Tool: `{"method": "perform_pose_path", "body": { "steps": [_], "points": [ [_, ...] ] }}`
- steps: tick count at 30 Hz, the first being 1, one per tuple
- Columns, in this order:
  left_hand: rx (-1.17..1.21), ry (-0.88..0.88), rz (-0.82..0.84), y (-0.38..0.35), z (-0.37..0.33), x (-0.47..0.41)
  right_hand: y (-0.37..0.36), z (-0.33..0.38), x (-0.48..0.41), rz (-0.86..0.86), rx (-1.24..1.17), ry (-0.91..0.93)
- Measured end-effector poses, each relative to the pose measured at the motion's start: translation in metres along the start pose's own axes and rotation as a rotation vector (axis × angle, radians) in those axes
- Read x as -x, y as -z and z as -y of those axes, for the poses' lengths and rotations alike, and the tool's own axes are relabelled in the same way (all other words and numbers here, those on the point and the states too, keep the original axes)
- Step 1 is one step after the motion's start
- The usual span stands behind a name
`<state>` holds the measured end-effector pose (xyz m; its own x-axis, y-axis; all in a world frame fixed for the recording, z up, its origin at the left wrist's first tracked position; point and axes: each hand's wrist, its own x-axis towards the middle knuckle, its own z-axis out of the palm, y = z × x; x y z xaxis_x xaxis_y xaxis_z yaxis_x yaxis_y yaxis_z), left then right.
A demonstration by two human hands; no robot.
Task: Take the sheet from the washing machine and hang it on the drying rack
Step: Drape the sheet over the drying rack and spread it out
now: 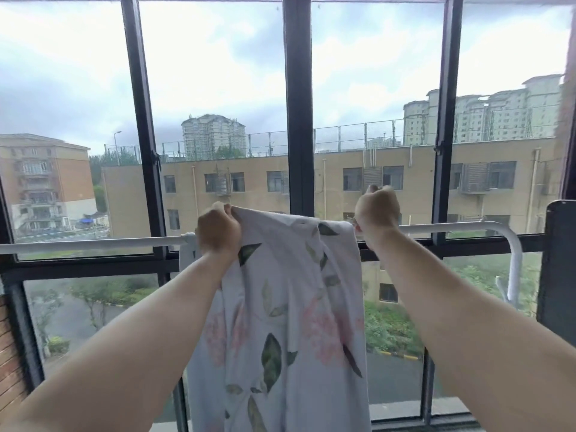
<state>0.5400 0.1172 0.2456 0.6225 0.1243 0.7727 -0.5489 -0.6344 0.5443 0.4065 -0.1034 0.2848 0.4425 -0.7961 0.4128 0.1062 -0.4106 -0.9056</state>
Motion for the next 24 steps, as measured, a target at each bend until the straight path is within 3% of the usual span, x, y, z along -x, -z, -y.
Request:
{"method": "perform_pose_path", "body": {
  "steps": [2, 5, 8, 11, 13, 20, 24],
  "points": [
    [-0.020, 0.038, -0.006, 0.000, -0.002, 0.005, 0.016, 0.001, -0.012, 0.019, 0.022, -0.022],
    [-0.093, -0.098, 0.010, -0.006, -0.005, 0.010, 0.026, -0.010, -0.009, 0.197, 0.206, -0.077],
    [-0.151, -0.284, 0.098, -0.010, -0.019, 0.015, 0.016, -0.037, -0.003, 0.257, 0.396, -0.058],
    [-0.106, -0.524, 0.232, -0.012, -0.042, 0.024, 0.000, -0.054, 0.003, 0.341, 0.200, -0.140],
    [-0.088, -0.586, 0.357, -0.019, -0.047, 0.030, -0.007, -0.061, 0.008, 0.356, 0.031, -0.256],
    [0.048, -0.539, 0.376, -0.029, -0.039, 0.030, 0.001, -0.073, 0.025, 0.708, -0.561, -0.519],
    [0.066, -0.444, 0.344, -0.027, -0.041, 0.027, 0.001, -0.074, 0.025, 0.790, -0.615, -0.545]
  ]
}}
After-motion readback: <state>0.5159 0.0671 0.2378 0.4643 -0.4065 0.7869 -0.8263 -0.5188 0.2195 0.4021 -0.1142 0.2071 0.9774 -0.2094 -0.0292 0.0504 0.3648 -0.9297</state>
